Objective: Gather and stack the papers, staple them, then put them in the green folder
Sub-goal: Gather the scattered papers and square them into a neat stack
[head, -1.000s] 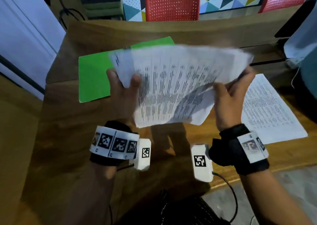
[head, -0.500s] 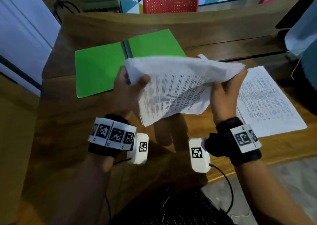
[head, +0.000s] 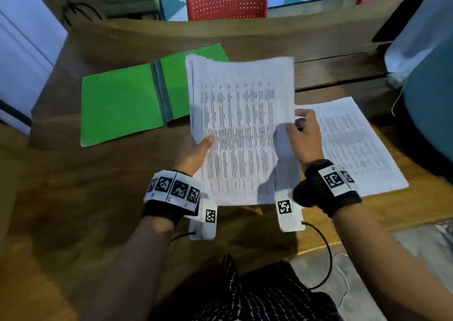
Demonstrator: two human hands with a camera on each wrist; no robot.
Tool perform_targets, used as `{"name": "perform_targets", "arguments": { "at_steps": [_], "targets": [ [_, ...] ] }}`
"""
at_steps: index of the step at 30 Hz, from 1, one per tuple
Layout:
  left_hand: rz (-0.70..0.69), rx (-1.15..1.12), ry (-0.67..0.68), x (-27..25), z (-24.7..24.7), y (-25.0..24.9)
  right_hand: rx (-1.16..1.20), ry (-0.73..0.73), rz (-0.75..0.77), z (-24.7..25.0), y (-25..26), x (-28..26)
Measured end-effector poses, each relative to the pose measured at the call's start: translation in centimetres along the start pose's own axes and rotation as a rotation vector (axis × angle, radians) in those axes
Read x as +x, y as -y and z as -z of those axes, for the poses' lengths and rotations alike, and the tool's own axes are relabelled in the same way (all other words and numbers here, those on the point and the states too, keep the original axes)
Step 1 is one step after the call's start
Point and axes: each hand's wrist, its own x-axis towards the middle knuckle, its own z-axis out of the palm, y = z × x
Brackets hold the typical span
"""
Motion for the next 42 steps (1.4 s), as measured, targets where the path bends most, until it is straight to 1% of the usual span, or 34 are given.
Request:
{"name": "perform_targets", "arguments": {
  "at_steps": [3,4,6,9,11,13,14,15,16,17,18,20,22,23,24,25,27,28,30,32,33,34,36,39,40,42],
  "targets": [
    [0.155,0.071,0.003,0.8,-2.1,1.6,-0.160,0.133,-0.098,2.0,-2.4,1.7],
    [0.173,0.082,0.010,1.0,-2.7,2.5,-0.224,0.178,-0.131,2.5,-3.4,2.1],
    [0.223,0.114,0.012,1.2,-3.3,4.1,-0.398,0.246,-0.150,3.3,-5.3,3.0],
    [0.341,0.162,-0.032,1.3,-3.8,5.8,-0.658,0.267,-0.143,4.2,-7.7,4.0],
    [0.407,0.259,-0.132,1.2,-4.4,5.9,-0.720,0.309,-0.156,4.8,-8.8,4.4],
    [0.427,0.382,-0.267,0.9,-5.6,5.1,-0.738,0.384,-0.130,5.4,-9.7,4.9],
    [0.398,0.472,-0.336,0.9,-6.5,4.5,-0.764,0.400,-0.113,5.9,-10.0,5.4],
    [0.356,0.579,-0.392,0.9,-7.4,3.8,-0.812,0.385,-0.104,6.4,-10.2,5.8],
    [0.314,0.656,-0.426,1.1,-8.4,3.1,-0.863,0.338,-0.117,7.1,-10.2,6.3],
    [0.278,0.686,-0.417,1.2,-9.5,2.2,-0.898,0.273,-0.146,8.0,-10.4,6.8],
    [0.233,0.688,-0.376,1.6,-10.6,1.2,-0.916,0.209,-0.186,8.9,-10.5,7.4],
    [0.124,0.644,-0.242,2.2,-13.1,-0.8,-0.925,0.123,-0.285,11.1,-10.9,8.6],
    [-0.005,0.594,-0.104,2.4,-16.1,-2.4,-0.914,0.079,-0.392,13.5,-11.6,9.8],
    [-0.031,0.570,-0.040,2.3,-17.7,-3.0,-0.892,0.064,-0.446,14.5,-11.9,10.2],
    [-0.022,0.556,0.012,2.1,-19.3,-3.4,-0.870,0.049,-0.489,15.3,-12.2,10.4],
    [0.021,0.540,0.056,1.9,-20.6,-3.6,-0.847,0.035,-0.518,15.9,-12.6,10.6],
    [0.134,0.498,0.137,1.5,-23.0,-3.5,-0.806,0.005,-0.529,16.5,-13.1,10.7],
    [0.184,0.484,0.183,1.4,-23.9,-3.2,-0.760,0.002,-0.527,16.7,-13.2,10.7],
    [0.240,0.486,0.256,1.2,-25.2,-2.5,-0.599,0.033,-0.526,16.6,-13.5,10.9],
    [0.270,0.502,0.276,0.8,-26.0,-2.0,-0.491,0.041,-0.474,16.3,-13.5,10.8],
    [0.280,0.495,0.269,0.6,-26.2,-1.9,-0.462,0.013,-0.421,16.2,-13.2,10.5],
    [0.283,0.473,0.253,0.4,-26.4,-1.7,-0.444,-0.033,-0.347,16.1,-12.6,10.2],
    [0.249,0.370,0.198,0.0,-26.3,-1.9,-0.438,-0.108,-0.151,15.8,-10.5,9.6],
    [0.101,0.115,0.032,-0.7,-24.4,-3.3,-0.356,-0.215,0.114,15.3,-6.3,8.5],
    [0.041,0.047,-0.036,-0.9,-23.3,-4.0,-0.290,-0.237,0.173,15.0,-5.0,8.2],
    [-0.082,-0.045,-0.177,-1.4,-20.6,-5.5,-0.169,-0.234,0.265,13.9,-2.8,7.8]
  ]
}}
